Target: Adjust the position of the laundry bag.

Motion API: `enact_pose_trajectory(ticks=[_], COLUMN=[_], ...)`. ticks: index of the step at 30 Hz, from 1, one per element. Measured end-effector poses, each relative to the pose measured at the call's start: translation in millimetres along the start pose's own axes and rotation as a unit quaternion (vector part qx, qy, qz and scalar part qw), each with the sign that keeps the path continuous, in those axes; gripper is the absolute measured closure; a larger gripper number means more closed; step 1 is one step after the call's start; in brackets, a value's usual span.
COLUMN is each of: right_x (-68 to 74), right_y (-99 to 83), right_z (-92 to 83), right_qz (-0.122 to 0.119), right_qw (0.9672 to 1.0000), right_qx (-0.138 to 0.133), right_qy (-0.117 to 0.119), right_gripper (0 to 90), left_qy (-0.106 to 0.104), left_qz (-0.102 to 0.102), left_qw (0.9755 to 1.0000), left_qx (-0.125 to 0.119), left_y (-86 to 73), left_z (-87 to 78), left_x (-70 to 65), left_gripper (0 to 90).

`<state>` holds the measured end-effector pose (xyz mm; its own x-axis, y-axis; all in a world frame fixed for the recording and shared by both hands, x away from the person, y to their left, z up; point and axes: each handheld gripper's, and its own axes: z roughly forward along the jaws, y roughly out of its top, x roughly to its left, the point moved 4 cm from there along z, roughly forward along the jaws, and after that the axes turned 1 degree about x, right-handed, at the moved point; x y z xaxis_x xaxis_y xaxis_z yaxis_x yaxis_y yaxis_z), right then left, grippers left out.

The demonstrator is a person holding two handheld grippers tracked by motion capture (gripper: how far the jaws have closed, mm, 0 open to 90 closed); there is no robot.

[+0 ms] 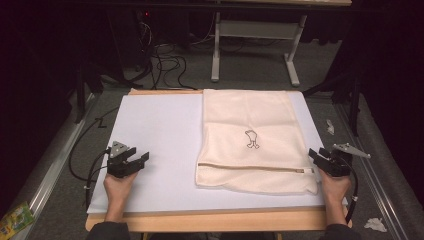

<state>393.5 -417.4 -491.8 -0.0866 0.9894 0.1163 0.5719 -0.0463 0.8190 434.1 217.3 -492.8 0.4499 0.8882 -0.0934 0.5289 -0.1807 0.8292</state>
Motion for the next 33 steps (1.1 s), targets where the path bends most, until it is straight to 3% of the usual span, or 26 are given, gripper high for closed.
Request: enact_pose_trajectory(ticks=[6, 8, 18, 21, 25, 29, 33], right_x=[-0.8, 0.4, 11.5, 14.9, 21.8, 23.8, 24.5], right_y=[-0.5, 0.1, 8.4, 9.0, 10.4, 10.2, 8.8], right_z=[-1.7, -2.9, -11.9, -13.4, -15.0, -13.0, -10.0], right_qz=[0.004, 0.011, -0.019, -0.022, -0.046, -0.043, -0.033], right_qw=[0.9999, 0.9997, 0.9992, 0.9987, 0.9980, 0.9976, 0.9972], right_qx=[0.009, 0.013, 0.023, 0.030, 0.031, 0.041, 0.054], right_qy=[0.008, 0.017, 0.027, 0.035, 0.031, 0.035, 0.039], right_gripper=[52.8, 52.7, 52.6, 51.8, 49.2, 48.4, 49.2], left_qy=[-0.019, -0.029, -0.057, -0.067, -0.081, -0.090, -0.102], left_qz=[0.006, -0.003, 0.007, 0.008, 0.024, 0.031, 0.047], left_qw=[0.9997, 0.9995, 0.9982, 0.9973, 0.9961, 0.9949, 0.9930], left_qx=[0.011, 0.012, 0.019, 0.027, 0.026, 0.032, 0.037], left_y=[7.2, 8.9, 16.6, 20.0, 27.2, 31.1, 38.7], left_z=[2.0, 2.4, 6.9, 12.2, 19.5, 25.4, 35.4], left_x=[-13.1, -17.1, -41.4, -51.2, -72.0, -83.2, -102.5], left_gripper=[42.5, 42.4, 41.8, 41.5, 41.1, 40.8, 40.8])
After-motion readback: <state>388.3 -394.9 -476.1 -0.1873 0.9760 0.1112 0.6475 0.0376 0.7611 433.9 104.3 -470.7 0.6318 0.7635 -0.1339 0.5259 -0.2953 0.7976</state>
